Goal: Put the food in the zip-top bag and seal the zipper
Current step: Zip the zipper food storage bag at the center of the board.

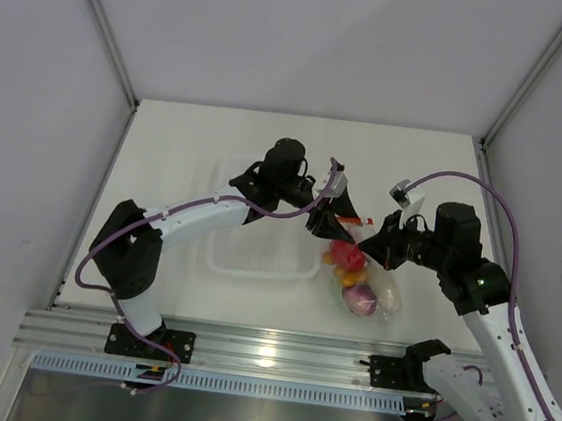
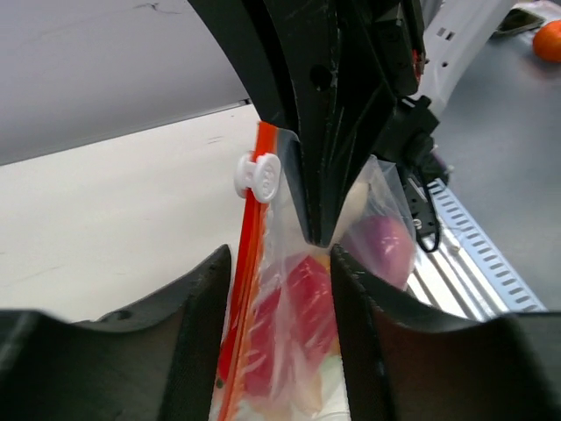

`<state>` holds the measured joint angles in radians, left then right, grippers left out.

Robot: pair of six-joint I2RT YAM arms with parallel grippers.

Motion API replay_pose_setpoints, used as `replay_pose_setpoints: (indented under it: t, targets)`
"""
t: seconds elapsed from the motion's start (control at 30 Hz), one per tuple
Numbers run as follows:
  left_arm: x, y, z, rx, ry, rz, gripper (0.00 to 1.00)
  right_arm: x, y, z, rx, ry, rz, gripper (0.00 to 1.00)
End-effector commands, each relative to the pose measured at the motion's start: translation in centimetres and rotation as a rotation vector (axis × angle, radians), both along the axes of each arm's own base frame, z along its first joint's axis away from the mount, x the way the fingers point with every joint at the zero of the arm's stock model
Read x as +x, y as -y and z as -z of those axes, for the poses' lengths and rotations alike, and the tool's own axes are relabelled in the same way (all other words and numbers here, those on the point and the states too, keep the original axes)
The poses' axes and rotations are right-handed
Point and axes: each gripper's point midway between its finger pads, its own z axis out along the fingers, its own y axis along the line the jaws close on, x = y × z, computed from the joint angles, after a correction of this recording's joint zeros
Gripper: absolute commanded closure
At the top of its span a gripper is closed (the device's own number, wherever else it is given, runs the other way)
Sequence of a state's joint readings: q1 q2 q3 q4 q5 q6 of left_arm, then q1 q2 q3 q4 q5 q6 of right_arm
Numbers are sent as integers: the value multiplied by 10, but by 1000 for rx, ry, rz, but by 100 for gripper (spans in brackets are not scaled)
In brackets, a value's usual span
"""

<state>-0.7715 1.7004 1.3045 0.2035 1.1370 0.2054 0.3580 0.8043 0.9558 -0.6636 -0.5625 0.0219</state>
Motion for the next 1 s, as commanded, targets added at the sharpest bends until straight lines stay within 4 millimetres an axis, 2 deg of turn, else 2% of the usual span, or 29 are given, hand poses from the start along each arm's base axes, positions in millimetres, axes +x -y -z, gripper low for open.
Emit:
replay_pose_setpoints:
  t: [0.0, 0.1, 0.17, 0.2, 0.23, 0.27, 0.33, 0.37, 0.43, 0.57, 0.67, 0.77, 0.9, 0.97]
  targets:
    - [-11, -3, -6, -41, 5, 95, 56, 2, -5, -31, 38, 89, -34, 100]
    - [-10, -2, -3, -18, -22, 93, 71, 3, -2, -32, 30, 90, -20, 100]
    - [-7, -2, -1, -9, -19, 68, 77, 4, 0, -36, 30, 96, -4, 100]
    - [-7, -3, -2, -3, -20, 55, 90, 3, 1, -35, 25, 88, 1, 99]
    - [-6, -4, 0, 4, -23, 38, 98, 3, 2, -35, 22, 83, 7, 95]
    - [-4, -4, 0, 11, -25, 22, 99, 3, 1, -34, 18, 75, 3, 81]
    - [-7, -7, 2, 24, -36, 11, 99, 1, 0, -36, 15, 62, -8, 72]
    - [-7, -8, 2, 25, -34, 3, 99, 1, -1, -35, 14, 54, -16, 63]
    - [-11, -13, 3, 24, -29, -1, 100, 1, 0, -34, 9, 39, -14, 59]
    - [-13, -15, 3, 28, -33, -4, 100, 3, -5, -31, -2, 23, -49, 63]
    - [-13, -15, -1, 25, -35, -8, 100, 5, -6, -29, -3, 14, -51, 70]
    - [-13, -15, -5, 18, -30, -8, 100, 4, -5, -28, 0, 14, -48, 66]
    - [-13, -15, -11, 6, -24, -7, 99, 6, -7, -28, 6, 13, -51, 66]
    - [-15, -16, -10, 8, -31, 4, 100, 8, -10, -29, 18, 14, -61, 74]
